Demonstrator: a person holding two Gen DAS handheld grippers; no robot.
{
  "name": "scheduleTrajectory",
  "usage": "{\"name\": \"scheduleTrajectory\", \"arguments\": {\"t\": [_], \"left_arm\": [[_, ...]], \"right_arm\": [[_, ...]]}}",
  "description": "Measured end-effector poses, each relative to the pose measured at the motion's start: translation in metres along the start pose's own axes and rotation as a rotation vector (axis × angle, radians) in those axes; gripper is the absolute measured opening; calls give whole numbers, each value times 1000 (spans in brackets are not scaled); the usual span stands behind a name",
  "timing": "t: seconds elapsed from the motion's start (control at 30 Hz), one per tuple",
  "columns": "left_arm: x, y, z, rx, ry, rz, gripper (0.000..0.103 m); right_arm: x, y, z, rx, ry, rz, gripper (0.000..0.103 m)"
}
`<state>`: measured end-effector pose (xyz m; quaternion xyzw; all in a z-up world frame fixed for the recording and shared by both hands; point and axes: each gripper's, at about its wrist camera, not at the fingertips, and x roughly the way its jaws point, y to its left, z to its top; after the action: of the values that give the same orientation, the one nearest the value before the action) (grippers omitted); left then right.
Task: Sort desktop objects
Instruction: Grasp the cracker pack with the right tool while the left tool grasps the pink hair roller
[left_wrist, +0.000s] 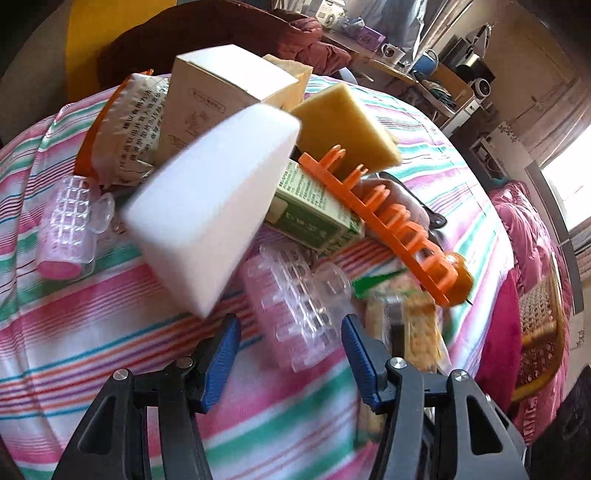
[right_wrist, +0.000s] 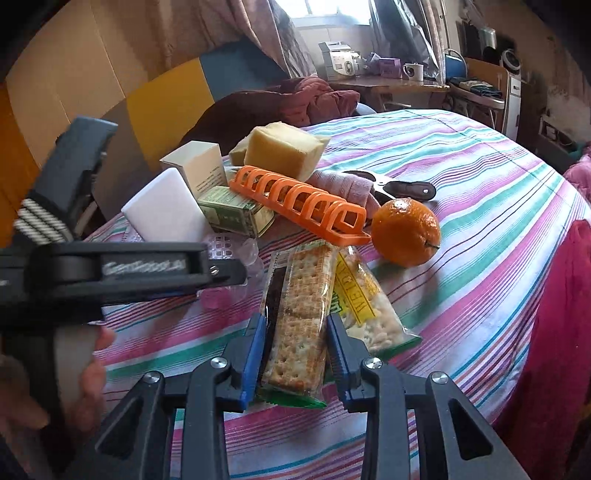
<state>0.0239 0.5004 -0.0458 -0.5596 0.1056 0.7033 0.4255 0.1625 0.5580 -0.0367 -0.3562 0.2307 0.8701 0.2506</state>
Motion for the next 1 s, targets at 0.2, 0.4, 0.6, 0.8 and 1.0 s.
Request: {"name": "scheduleTrajectory", "arguments": {"t": [0.2, 0.4, 0.6, 0.8, 1.0], "left_arm": [[-2, 3, -4, 37, -28, -8, 45], [-16, 16, -19, 57, -44, -9, 44], [-38, 44, -47, 31, -54, -8, 44], [-61, 71, -77, 18, -59, -12, 44], [-77, 86, -98, -12, -59, -6, 46]], "right_arm": [[0, 3, -2, -17, -4, -4, 34], [-3, 11, -3, -25, 9, 24, 23], [-9, 27, -6, -67, 29, 45, 21], [-4, 30, -16, -47, 100, 70, 27], [-13, 34, -18, -51, 92, 5, 57]]}}
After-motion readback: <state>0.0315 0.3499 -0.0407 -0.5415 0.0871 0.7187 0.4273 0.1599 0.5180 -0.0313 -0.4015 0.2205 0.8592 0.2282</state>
